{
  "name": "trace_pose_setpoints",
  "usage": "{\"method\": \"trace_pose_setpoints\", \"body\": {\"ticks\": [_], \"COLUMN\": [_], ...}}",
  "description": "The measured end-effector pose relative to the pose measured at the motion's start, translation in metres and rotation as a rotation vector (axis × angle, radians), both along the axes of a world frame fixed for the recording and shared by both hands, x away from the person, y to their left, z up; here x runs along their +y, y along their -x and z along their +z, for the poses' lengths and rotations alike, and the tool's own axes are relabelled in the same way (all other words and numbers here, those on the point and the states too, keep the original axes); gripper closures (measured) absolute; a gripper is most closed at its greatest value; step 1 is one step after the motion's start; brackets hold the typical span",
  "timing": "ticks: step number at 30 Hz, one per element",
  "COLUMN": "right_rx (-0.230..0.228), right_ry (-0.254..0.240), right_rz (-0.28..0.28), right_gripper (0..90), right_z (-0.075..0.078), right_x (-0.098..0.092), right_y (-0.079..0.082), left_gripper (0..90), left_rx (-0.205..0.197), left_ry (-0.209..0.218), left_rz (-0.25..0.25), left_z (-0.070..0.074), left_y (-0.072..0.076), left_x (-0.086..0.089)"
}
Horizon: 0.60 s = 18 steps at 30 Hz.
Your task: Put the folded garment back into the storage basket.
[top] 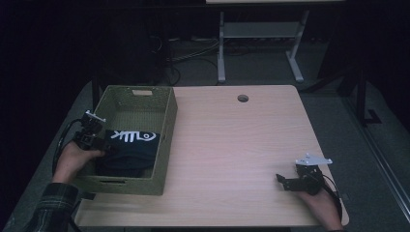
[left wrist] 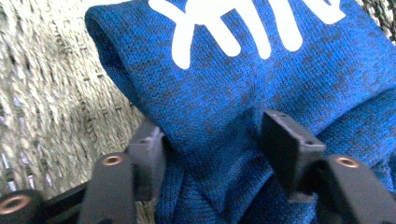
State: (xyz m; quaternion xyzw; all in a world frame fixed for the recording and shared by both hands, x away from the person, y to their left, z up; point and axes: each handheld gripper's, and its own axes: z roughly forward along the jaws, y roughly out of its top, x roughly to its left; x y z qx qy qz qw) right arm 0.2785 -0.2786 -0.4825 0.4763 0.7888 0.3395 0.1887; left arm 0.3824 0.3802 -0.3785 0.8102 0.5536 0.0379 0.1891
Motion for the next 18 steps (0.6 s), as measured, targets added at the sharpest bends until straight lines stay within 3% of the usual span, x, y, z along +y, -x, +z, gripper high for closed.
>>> {"method": "trace_pose_setpoints", "body": {"ticks": [5,8,11,18], "right_rx": [0.000,0.000,0.000,-0.001], "right_ry": [0.001,0.000,0.000,0.001], "right_rz": [0.001,0.000,0.000,0.001], "right_gripper": [9.4,9.4,9.4,9.4], "right_z": [0.000,0.000,0.000,0.000], "right_x": [0.000,0.000,0.000,0.000], "right_y": [0.000,0.000,0.000,0.000], "left_gripper": [30.4,27.2,18.3,13.7], "left_rx": [-0.017,-0.025,-0.049,-0.099], "left_ry": [-0.008,0.013,0.001,0.020], "left_rz": [0.021,0.017,0.017,0.021], "left_z": [0.003,0.006,0.009,0.017], "left_y": [0.001,0.003,0.004,0.005], "left_x": [0.002,0.002,0.000,-0.001]}}
